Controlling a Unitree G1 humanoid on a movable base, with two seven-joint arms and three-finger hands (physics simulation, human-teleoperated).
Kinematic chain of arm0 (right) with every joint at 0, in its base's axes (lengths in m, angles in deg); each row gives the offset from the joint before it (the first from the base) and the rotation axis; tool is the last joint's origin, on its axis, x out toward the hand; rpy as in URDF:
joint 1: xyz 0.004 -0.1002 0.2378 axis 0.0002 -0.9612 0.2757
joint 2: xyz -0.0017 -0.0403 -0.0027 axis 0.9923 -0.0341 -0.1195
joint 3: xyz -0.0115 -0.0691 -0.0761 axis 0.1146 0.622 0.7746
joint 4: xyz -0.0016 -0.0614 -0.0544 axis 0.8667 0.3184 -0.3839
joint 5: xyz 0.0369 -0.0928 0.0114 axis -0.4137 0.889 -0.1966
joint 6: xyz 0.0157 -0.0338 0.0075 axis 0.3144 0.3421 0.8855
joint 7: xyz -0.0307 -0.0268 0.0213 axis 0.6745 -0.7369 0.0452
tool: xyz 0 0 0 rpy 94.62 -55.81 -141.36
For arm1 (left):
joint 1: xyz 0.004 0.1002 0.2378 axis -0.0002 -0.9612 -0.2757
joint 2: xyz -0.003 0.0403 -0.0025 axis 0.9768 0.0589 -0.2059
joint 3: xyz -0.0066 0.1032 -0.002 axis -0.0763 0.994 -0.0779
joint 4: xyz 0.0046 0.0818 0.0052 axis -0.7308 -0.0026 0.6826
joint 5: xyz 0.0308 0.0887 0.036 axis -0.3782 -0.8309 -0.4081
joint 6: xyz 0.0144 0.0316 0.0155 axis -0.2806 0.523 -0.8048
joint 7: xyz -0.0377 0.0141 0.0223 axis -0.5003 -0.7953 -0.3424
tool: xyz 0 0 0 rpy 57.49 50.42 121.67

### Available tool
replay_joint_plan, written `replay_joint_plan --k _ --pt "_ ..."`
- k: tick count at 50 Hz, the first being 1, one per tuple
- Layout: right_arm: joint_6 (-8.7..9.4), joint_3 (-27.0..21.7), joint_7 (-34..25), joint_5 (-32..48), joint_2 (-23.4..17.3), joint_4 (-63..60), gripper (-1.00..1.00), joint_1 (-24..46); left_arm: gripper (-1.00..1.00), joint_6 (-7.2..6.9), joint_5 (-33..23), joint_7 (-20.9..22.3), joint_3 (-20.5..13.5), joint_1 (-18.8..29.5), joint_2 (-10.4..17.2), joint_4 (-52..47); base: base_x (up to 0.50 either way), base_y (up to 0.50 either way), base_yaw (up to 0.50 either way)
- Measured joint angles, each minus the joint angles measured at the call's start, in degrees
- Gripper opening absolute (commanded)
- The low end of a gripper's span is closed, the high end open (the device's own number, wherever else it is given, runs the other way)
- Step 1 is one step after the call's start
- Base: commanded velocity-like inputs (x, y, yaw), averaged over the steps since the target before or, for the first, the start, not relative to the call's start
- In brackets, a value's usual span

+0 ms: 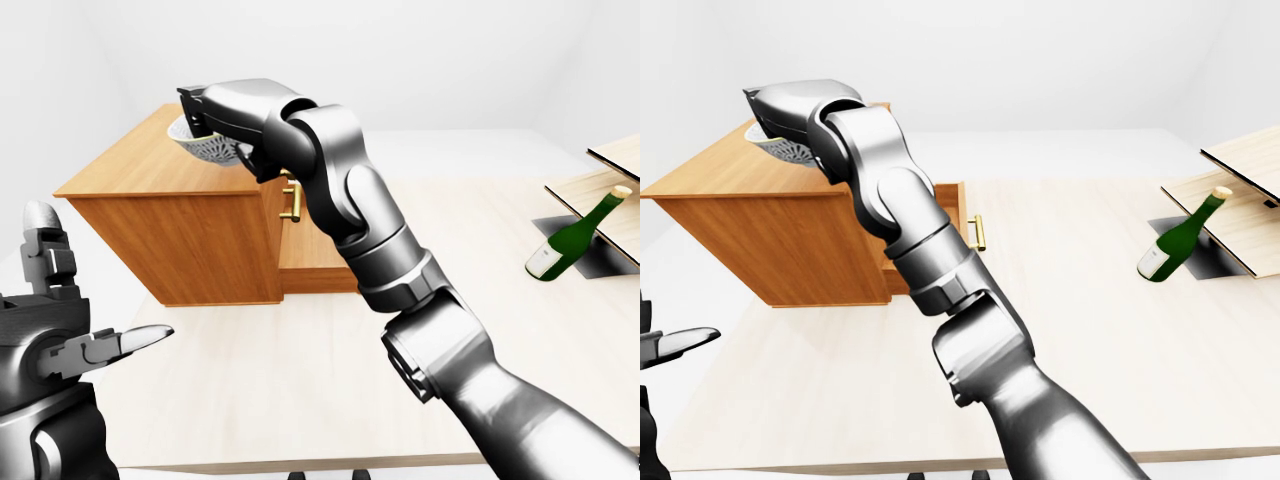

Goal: Put the bowl on top of the cabinet.

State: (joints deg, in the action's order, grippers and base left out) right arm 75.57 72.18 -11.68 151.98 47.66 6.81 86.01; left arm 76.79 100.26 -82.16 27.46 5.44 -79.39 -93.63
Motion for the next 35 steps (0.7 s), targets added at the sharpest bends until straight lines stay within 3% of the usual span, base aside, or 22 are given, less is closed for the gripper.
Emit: replay_joint_plan --k 17,18,19,20,35 --pt "0.00 0.1 0.0 1.0 0.3 0.0 -1.00 -1.1 1.00 0.00 0.5 0.0 -0.4 -0.1 0.1 -0.2 0.00 0.00 0.00" --pt "0.00 0.1 0.0 1.1 0.3 0.0 -0.48 -1.1 1.00 0.00 0.5 0.0 -0.4 -0.1 0.1 -0.2 0.00 0.00 0.00" --pt "-0.01 0.1 0.0 1.4 0.3 0.0 0.68 -1.1 1.00 0.00 0.5 0.0 -0.4 -0.1 0.1 -0.3 0.00 0.00 0.00" --pt "-0.01 0.0 0.0 1.8 0.4 -0.1 1.00 -1.2 1.00 0.00 0.6 0.0 -0.4 -0.1 0.1 -0.3 0.00 0.00 0.00" --pt "-0.01 -0.5 0.0 5.1 0.5 -1.4 1.00 -1.3 1.00 0.00 -0.1 0.2 0.2 -0.1 -0.1 -0.2 0.00 0.00 0.00"
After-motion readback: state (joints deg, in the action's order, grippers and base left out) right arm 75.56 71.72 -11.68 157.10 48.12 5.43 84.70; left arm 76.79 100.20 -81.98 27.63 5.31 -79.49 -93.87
